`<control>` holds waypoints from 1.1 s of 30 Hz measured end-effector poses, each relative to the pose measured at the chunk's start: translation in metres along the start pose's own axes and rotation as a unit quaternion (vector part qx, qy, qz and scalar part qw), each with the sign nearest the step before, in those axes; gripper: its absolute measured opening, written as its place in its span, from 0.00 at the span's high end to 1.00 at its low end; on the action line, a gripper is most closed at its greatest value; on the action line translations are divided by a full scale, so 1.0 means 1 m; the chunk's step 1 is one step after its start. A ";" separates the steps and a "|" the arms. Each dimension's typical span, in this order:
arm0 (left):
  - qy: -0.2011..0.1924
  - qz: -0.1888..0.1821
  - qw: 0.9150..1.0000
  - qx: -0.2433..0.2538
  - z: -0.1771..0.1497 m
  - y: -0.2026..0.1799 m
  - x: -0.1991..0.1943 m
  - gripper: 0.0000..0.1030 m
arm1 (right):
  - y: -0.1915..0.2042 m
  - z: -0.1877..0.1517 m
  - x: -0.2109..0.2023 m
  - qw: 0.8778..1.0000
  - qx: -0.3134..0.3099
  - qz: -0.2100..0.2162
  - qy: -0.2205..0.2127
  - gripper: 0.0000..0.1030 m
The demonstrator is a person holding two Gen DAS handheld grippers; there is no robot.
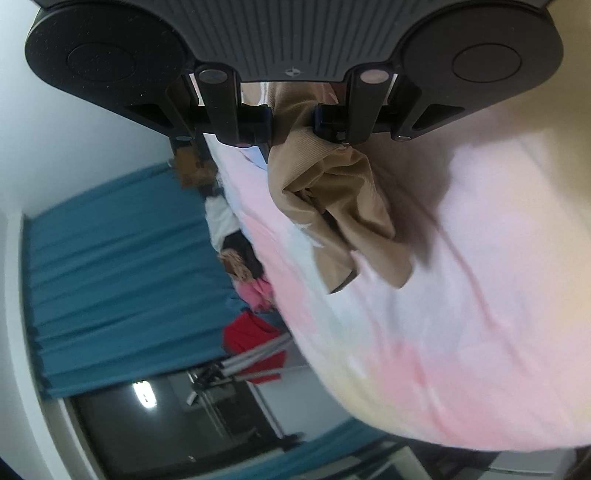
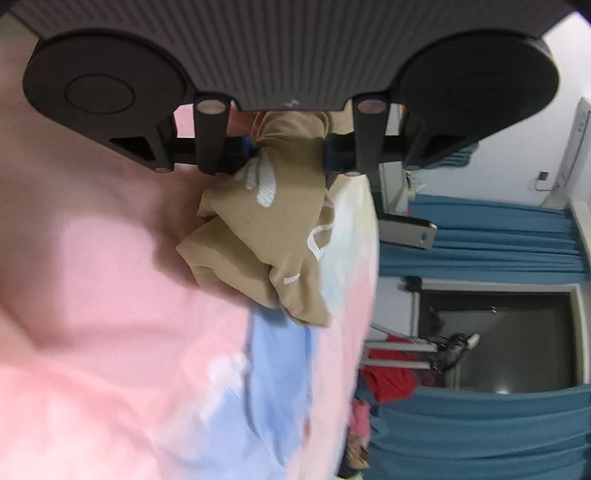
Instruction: Fold clothes
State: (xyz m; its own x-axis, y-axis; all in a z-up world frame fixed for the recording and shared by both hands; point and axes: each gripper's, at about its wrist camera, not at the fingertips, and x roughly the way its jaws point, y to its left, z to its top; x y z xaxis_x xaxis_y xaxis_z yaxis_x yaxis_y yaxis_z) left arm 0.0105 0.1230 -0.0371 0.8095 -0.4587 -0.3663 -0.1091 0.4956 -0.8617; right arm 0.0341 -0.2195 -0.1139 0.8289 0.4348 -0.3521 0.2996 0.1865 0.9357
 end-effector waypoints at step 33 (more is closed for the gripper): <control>0.247 0.027 0.953 0.172 -0.115 -0.183 0.400 0.73 | -0.017 0.321 -0.037 0.965 -0.091 -0.124 -0.212 0.66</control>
State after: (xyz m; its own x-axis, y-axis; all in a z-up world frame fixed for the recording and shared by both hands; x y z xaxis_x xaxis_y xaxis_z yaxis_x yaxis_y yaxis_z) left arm 0.2882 -0.2357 -0.0663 0.4285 -0.6753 -0.6003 0.1221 0.7016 -0.7021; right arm 0.1499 -0.5219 -0.1083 0.8731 -0.0344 -0.4864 0.4568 0.4067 0.7911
